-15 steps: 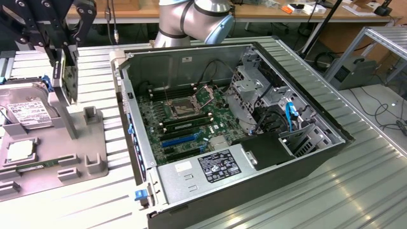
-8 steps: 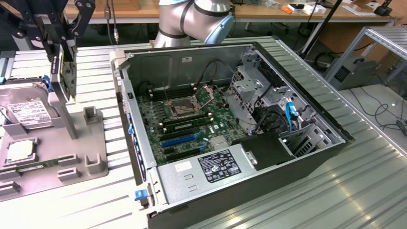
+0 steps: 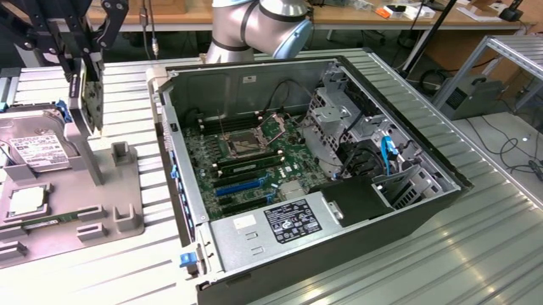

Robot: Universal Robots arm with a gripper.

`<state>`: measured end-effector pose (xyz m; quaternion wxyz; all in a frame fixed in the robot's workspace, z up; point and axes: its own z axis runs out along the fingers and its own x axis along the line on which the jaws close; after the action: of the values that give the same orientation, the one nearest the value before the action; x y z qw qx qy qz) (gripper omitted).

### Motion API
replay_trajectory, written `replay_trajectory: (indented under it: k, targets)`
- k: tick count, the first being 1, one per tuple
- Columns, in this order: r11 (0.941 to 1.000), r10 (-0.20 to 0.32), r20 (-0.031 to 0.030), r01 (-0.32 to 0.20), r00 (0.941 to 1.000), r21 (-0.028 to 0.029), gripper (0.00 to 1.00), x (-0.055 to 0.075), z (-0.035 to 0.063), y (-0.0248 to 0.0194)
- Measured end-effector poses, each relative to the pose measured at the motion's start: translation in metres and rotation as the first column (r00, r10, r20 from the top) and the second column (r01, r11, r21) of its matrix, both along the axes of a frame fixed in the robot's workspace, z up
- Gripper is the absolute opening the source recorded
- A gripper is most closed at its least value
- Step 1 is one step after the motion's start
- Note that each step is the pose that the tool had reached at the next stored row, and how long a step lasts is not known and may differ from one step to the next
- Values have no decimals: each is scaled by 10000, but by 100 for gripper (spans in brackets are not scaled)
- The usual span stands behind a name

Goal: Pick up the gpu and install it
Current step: 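Pick up the gpu and move the gpu toward the slot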

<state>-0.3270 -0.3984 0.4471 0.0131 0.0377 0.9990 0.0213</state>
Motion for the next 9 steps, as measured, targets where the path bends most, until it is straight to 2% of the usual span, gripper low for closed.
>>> replay_trajectory:
  k: [9]
  targets:
    - [10000,-2,1,2,10000,-36,27,190,-1,0]
